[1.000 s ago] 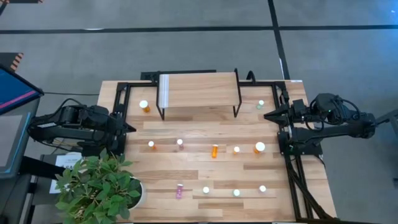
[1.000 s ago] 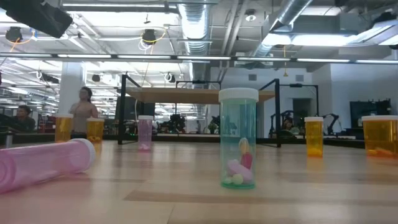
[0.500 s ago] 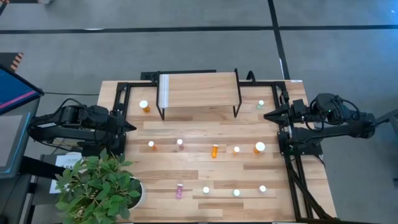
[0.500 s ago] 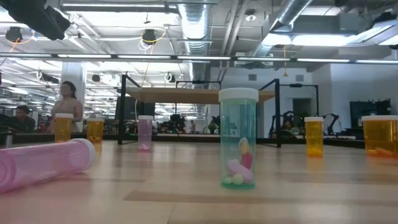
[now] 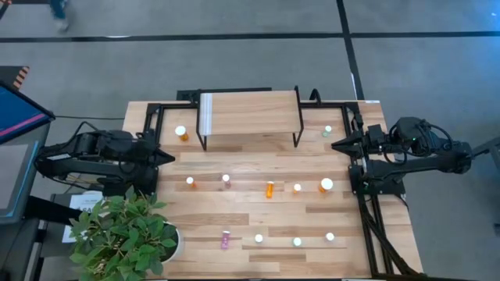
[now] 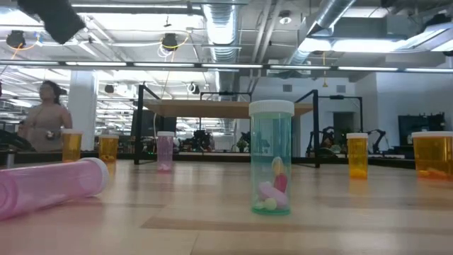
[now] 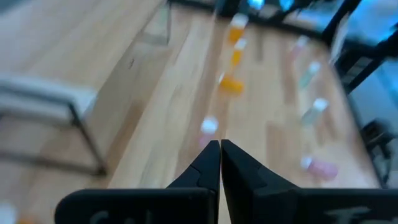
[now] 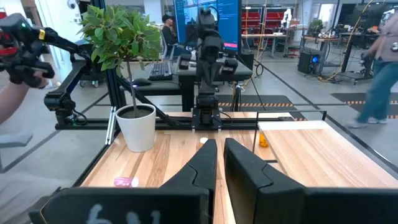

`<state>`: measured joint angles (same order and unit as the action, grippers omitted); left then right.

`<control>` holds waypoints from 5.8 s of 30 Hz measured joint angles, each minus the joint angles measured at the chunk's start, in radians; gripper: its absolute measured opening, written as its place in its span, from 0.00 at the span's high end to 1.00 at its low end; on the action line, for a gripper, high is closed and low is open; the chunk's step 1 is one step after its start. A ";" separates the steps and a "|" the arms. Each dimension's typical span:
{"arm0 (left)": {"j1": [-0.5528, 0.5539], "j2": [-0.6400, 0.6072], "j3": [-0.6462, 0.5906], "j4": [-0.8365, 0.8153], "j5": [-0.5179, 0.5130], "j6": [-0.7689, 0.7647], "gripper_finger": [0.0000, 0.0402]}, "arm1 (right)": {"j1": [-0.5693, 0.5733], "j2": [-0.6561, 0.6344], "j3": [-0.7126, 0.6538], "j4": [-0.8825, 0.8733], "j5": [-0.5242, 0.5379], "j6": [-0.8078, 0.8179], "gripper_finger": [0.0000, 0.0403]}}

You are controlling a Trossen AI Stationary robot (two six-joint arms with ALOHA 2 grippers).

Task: Pick and place medicine bottles onto shelf by color
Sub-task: Put the top small green pill bottle on the shelf

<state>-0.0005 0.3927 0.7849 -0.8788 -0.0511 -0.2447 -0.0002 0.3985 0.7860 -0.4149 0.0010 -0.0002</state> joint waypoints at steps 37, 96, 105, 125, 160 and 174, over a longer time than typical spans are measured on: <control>0.000 -0.006 -0.039 0.528 0.080 0.237 1.00 | -0.003 0.047 -0.006 -0.017 0.268 0.213 0.86; 0.000 0.159 -0.040 0.683 0.009 0.271 1.00 | -0.759 0.680 -0.169 -0.162 0.385 0.491 0.45; 0.000 0.159 -0.040 0.673 0.009 0.271 1.00 | -0.774 0.733 -0.170 -0.150 0.359 0.496 0.45; 0.000 0.159 -0.040 0.667 0.009 0.265 1.00 | -0.788 0.851 -0.170 -0.112 0.352 0.500 0.49; 0.000 0.159 -0.040 0.660 0.008 0.263 1.00 | -0.742 0.732 0.423 -0.295 0.255 0.304 0.67; 0.000 0.159 -0.040 0.662 -0.066 0.263 1.00 | -0.661 1.113 0.900 -0.479 0.202 0.071 0.67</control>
<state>-0.0006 0.5514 0.7453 -0.2168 -0.1174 0.0185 -0.6609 1.5115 1.6862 -0.8936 0.2031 0.0703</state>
